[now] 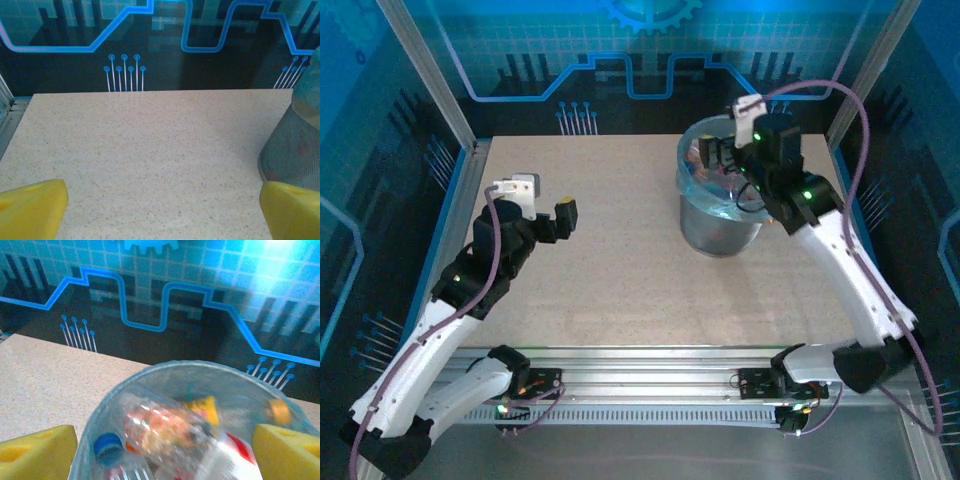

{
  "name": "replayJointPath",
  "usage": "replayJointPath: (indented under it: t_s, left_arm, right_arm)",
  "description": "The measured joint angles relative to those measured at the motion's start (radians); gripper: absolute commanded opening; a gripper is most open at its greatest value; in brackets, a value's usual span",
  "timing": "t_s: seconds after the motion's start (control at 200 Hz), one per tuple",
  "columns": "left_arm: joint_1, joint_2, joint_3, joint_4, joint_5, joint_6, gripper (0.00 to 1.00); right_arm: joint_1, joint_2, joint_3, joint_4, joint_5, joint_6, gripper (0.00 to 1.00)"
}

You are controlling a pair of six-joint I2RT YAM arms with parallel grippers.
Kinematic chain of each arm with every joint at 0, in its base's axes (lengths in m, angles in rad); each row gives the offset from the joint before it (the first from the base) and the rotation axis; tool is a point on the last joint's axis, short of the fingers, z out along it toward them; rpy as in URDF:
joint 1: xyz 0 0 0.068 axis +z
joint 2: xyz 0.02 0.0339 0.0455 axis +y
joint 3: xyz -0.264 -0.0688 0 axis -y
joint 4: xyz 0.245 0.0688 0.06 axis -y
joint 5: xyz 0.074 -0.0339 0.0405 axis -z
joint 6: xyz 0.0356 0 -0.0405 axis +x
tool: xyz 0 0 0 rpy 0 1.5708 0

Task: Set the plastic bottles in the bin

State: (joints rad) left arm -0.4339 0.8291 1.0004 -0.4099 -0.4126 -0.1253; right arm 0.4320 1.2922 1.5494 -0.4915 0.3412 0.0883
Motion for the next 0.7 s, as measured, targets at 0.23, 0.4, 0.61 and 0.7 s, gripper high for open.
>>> replayJointPath:
  t_s: [0.23, 0.4, 0.61, 0.7]
  left_arm:
    - [0.0, -0.051, -0.16, 0.123, -0.113, 0.016, 0.99]
    - [0.001, -0.084, -0.266, 0.197, -0.211, 0.019, 0.99]
    - [0.014, -0.111, -0.435, 0.398, -0.322, 0.067, 0.99]
    - [0.037, -0.072, -0.525, 0.502, -0.34, 0.108, 0.99]
  right_arm:
    - [-0.098, -0.333, -0.399, 0.116, 0.103, 0.04, 0.87]
    - [-0.177, -0.496, -0.615, 0.121, 0.177, 0.055, 0.86]
    - [-0.294, -0.624, -0.909, 0.264, 0.24, 0.09, 0.86]
    - [-0.311, -0.636, -1.105, 0.386, 0.245, 0.098, 0.86]
